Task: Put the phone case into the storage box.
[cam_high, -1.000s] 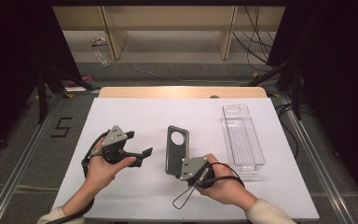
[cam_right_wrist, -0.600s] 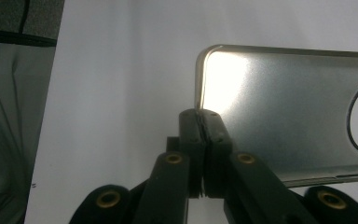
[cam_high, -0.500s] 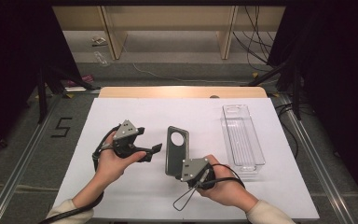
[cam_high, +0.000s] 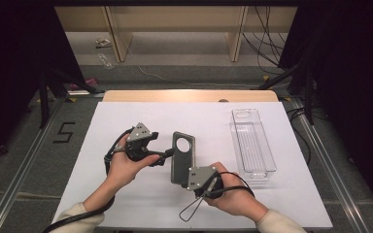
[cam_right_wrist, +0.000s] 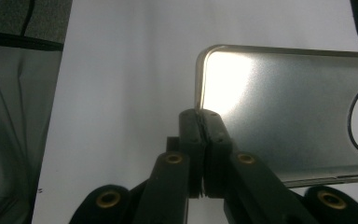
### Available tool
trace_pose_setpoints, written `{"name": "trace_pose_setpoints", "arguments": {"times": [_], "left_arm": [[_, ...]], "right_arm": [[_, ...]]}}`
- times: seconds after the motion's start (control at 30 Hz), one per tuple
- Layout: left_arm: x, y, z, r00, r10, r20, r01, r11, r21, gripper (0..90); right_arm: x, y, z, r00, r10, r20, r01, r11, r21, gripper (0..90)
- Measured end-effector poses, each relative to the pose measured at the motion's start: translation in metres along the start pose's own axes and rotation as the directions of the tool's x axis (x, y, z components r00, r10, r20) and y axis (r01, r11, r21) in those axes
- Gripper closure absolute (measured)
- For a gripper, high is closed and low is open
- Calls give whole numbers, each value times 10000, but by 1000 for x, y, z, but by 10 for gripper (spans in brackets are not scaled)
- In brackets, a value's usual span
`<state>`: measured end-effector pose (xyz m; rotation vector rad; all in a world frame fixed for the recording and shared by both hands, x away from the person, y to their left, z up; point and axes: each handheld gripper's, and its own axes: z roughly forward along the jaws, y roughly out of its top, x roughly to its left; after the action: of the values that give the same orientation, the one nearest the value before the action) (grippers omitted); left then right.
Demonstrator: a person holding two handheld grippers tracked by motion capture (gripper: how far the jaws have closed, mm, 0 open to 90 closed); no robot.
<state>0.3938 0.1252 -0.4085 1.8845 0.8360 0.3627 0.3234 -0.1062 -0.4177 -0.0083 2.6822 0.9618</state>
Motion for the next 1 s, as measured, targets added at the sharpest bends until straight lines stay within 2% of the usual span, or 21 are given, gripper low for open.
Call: {"name": "trace_pose_setpoints", "arguments": {"times": [0.47,1.0], "left_arm": [[4,6,14,9987,-491,-137,494,9984,261,216],[5,7,26,9936,-1125,-135,1130,9922,532,394]], "right_arm": [[2,2,0,9999,-101,80,102,9999,-21,893],[3,2,2,9996,-217,178,216,9998,15,893]]}}
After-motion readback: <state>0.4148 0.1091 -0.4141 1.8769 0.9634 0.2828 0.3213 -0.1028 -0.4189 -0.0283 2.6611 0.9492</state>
